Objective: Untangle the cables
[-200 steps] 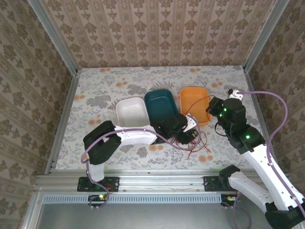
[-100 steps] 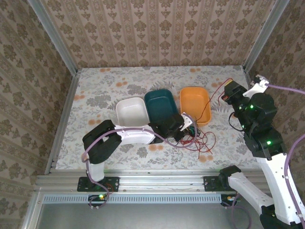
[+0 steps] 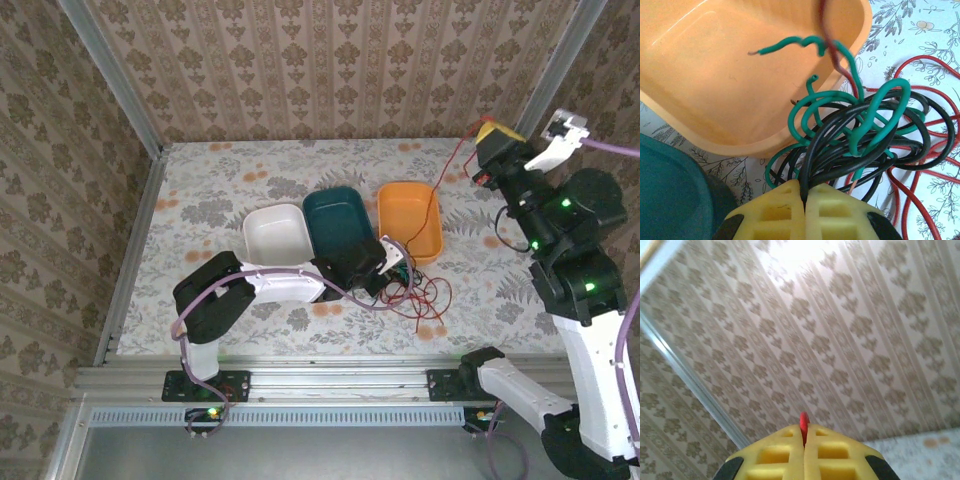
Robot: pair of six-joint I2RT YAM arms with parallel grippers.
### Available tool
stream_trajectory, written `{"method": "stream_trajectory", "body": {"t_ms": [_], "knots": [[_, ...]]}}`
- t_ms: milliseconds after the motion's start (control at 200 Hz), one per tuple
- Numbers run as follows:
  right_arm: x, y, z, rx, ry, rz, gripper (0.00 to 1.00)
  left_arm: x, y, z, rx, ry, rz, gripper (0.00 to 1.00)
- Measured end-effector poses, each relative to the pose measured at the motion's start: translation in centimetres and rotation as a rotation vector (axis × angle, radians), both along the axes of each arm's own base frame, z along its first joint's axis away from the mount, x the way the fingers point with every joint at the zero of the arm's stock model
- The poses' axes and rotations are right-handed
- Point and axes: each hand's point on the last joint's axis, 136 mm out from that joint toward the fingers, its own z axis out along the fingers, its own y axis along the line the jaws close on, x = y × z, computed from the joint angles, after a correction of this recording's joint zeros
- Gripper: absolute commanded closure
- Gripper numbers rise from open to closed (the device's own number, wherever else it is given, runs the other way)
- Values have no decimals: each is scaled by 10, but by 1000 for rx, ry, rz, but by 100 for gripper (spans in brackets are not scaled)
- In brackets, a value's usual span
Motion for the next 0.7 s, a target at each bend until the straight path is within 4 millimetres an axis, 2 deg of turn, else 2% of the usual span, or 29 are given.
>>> {"method": "stream_trajectory", "body": {"t_ms": [195, 425, 520, 700], "knots": [[-7, -6, 42, -39, -123, -40, 100, 1, 2, -2, 5, -5, 10, 100], [15, -17, 70, -66, -172, -122, 100, -1, 13, -6, 16, 1, 28, 100], [29, -21, 71, -66, -163, -147, 100, -1, 20, -6, 16, 4, 40, 100], [63, -24, 54, -48, -100, -143, 100, -1, 32, -5, 22, 0, 55, 100]]}}
